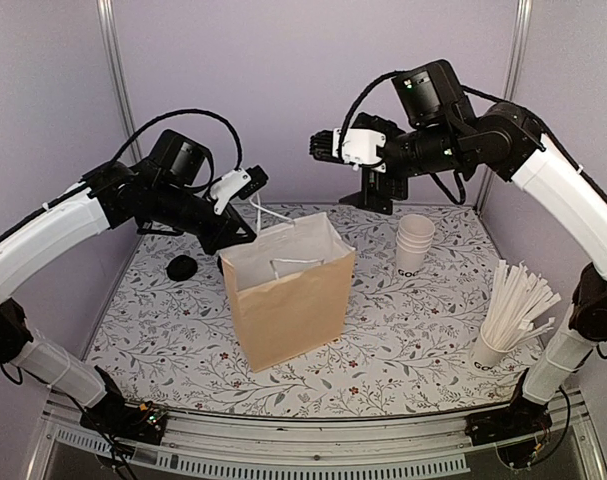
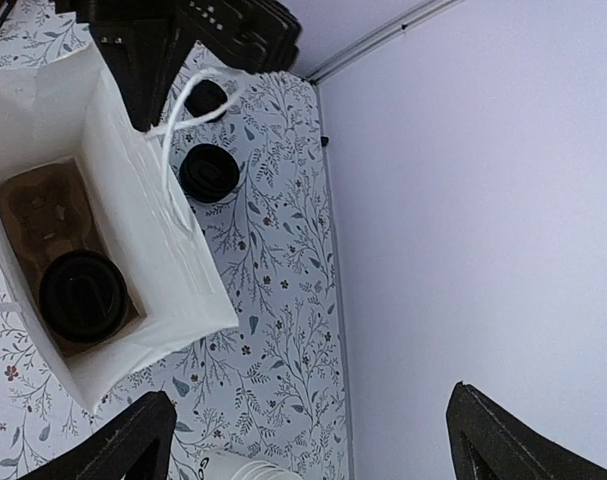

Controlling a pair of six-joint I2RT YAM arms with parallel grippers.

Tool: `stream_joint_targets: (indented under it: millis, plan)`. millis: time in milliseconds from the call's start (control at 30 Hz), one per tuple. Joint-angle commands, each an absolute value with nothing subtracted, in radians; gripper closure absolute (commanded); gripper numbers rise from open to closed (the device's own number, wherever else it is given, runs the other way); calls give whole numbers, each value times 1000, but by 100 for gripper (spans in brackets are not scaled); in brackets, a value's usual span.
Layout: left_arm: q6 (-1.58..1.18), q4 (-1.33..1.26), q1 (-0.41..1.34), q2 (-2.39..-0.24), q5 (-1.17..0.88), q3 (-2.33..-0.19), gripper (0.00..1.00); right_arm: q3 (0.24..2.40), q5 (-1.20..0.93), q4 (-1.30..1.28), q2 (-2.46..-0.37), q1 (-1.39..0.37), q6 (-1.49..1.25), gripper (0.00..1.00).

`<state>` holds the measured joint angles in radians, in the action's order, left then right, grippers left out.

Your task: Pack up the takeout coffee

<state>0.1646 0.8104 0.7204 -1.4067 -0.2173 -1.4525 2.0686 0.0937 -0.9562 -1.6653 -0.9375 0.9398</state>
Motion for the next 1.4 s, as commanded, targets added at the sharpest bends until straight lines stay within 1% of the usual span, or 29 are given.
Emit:
stream_joint_targets:
  millis: [0, 167, 400, 533, 633, 833, 1033, 1133, 1367]
  plan:
    - [191, 790, 717, -1385, -77, -1478, 100, 2033, 50, -945, -1612, -844, 900, 2]
    - [215, 758, 729, -1377, -28, -1470, 100, 1997, 11, -948, -1589, -756, 867, 2]
    - [238, 750, 749, -1378, -2, -1479, 100, 1964, 11, -956, -1581, -738, 861, 2]
    - [256, 722, 786, -1367, 150, -1463, 100, 1960, -13, -956, -1589, -738, 861, 2]
    - [273, 713, 812, -1357, 178, -1450, 100, 1959, -23, -956, -1596, -737, 862, 2]
    - [238, 730, 864, -1354, 116, -1441, 100, 1959, -25, -963, -1605, -738, 862, 2]
    - [140, 701, 941, -1304, 59, -1349, 100, 1943, -24, -969, -1604, -738, 866, 2]
    - [86, 655, 992, -1284, 48, -1302, 100, 1939, -25, -972, -1609, -737, 865, 2]
    - [3, 633, 1121, -1289, 70, -1269, 100, 1937, -29, -973, -1622, -738, 865, 2]
